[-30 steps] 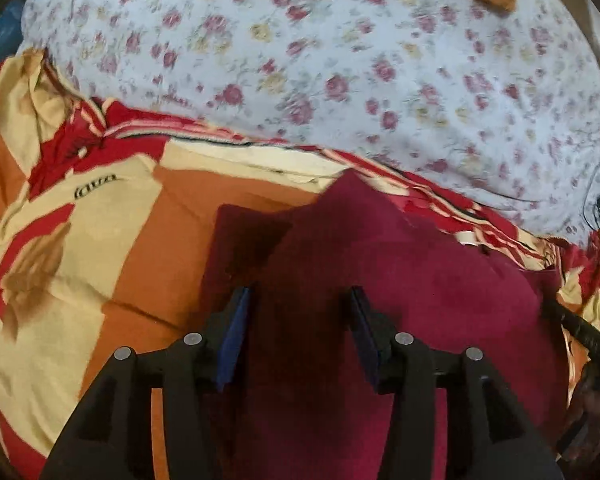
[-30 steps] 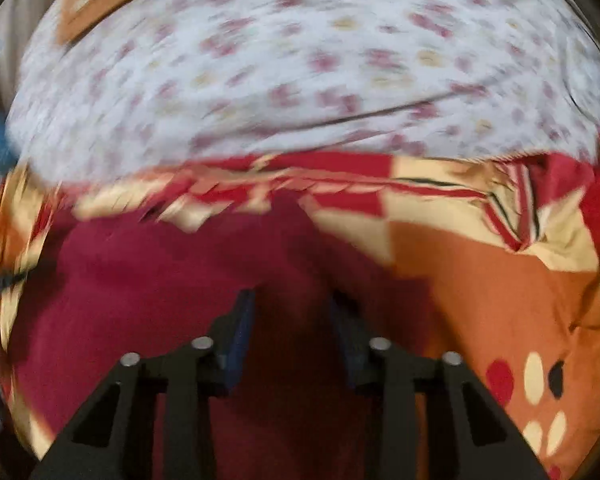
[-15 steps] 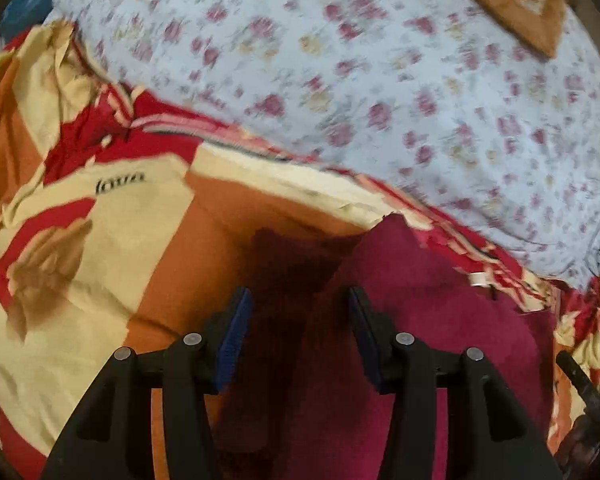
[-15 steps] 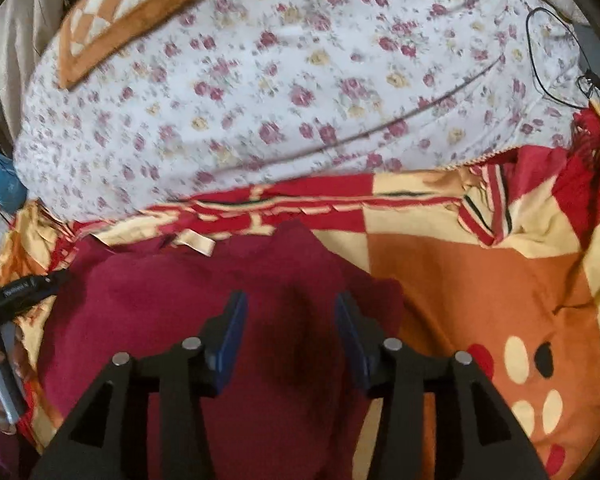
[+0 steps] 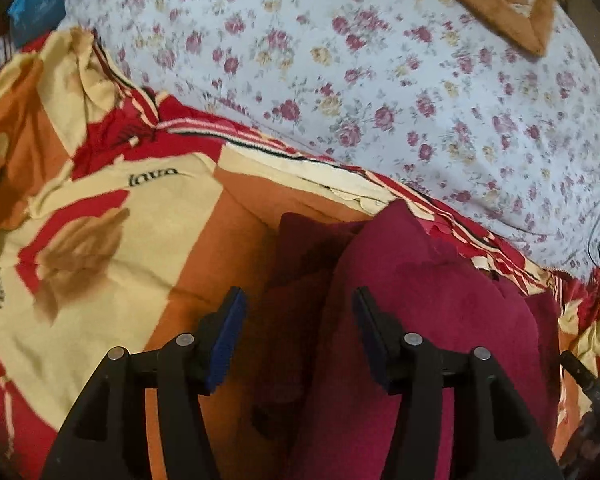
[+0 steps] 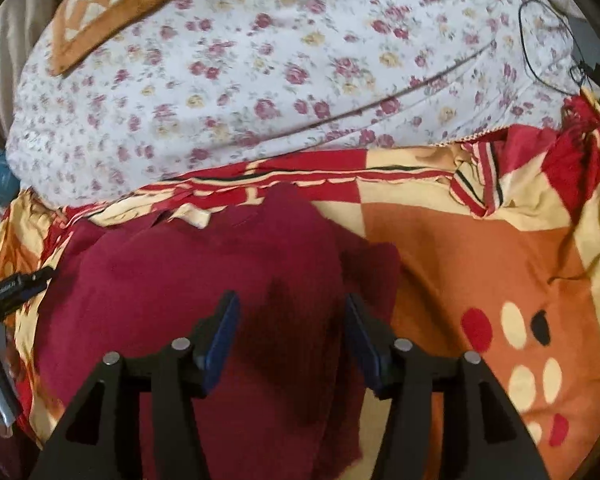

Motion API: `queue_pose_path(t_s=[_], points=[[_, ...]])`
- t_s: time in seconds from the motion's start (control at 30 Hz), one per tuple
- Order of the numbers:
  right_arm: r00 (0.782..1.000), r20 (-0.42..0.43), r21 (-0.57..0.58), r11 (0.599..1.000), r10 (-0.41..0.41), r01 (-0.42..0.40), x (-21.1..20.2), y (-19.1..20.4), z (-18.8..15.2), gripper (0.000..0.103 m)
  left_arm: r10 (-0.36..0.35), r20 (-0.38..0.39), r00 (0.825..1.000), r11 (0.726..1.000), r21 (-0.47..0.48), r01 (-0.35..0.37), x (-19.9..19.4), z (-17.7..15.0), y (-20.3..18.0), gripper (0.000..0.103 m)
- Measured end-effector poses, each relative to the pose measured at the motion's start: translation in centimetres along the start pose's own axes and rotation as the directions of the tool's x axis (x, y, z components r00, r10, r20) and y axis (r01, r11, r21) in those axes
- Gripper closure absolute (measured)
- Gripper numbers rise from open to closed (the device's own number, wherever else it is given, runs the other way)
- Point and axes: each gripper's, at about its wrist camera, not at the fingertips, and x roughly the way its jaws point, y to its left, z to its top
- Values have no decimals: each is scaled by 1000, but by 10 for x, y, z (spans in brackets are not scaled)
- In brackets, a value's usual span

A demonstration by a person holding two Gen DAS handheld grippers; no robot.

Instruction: Fold small clothes

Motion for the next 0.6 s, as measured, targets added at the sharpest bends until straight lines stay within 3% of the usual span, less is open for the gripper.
queue_pose_path(t_s=[0.33, 0.6], points=[[996, -56, -90, 993, 70, -75, -12, 49, -21, 41, 24, 20, 1000, 997, 74, -26, -29, -37, 1, 58], [992, -93, -108, 989, 90, -100, -1, 70, -36, 41, 17, 8, 1000, 998, 60, -17, -31, -43, 9, 58]])
